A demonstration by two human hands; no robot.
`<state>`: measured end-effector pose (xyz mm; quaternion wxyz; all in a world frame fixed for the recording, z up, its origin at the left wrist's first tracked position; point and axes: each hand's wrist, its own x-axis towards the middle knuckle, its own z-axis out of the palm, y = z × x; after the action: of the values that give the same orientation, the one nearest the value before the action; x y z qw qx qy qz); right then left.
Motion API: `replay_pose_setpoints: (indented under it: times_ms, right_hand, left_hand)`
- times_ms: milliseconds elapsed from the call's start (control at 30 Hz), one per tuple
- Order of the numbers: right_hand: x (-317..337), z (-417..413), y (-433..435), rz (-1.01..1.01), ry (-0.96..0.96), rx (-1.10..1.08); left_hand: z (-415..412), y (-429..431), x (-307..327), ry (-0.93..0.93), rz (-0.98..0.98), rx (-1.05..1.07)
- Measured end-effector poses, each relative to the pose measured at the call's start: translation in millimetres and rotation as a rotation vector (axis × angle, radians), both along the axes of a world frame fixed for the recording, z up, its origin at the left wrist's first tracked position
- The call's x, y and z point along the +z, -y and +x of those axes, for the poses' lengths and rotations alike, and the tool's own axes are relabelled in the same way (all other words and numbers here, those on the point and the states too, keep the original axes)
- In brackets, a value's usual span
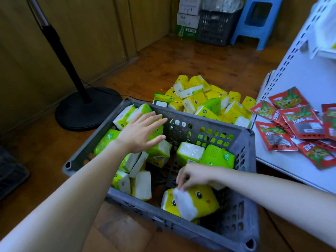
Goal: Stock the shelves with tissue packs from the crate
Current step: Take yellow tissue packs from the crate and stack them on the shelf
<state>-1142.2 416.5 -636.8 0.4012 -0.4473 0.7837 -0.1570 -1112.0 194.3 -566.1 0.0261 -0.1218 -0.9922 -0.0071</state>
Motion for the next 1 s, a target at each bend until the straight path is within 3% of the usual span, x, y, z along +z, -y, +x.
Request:
replay_pose_setpoints:
  times_ms: [167,300,433,533,633,867,1000]
  right_hand:
    - [39,-21,13,-0.285,0.132,-0.484]
    - [67,-35,25,-0.514,0.247,-0.787]
    - [90,-44,27,-0.537,0.183,-0.859]
    - [99,-50,21,-0.544,0.154,-0.937]
    - [104,-56,19,-0.609,0.219,-1.008]
    - [121,-60,15,-0.727,0.262,-0.955]
    - [115,-58,11,-0.796,0.145,-1.042]
  left_hand:
    - [1,-5,3,0.043,0.107,-0.032]
    - [1,-17,7,0.193,0.238,-0.030]
    - [-3,-23,11,0.275,0.401,-0.006]
    - [-4,-29,14,0.276,0.419,-0.075]
    - [-8,-39,12,0.185,0.430,-0.090]
    - [-19,-48,7,0.002,0.800,0.019]
    - [-25,-47,16,-0.065,0.992,0.197]
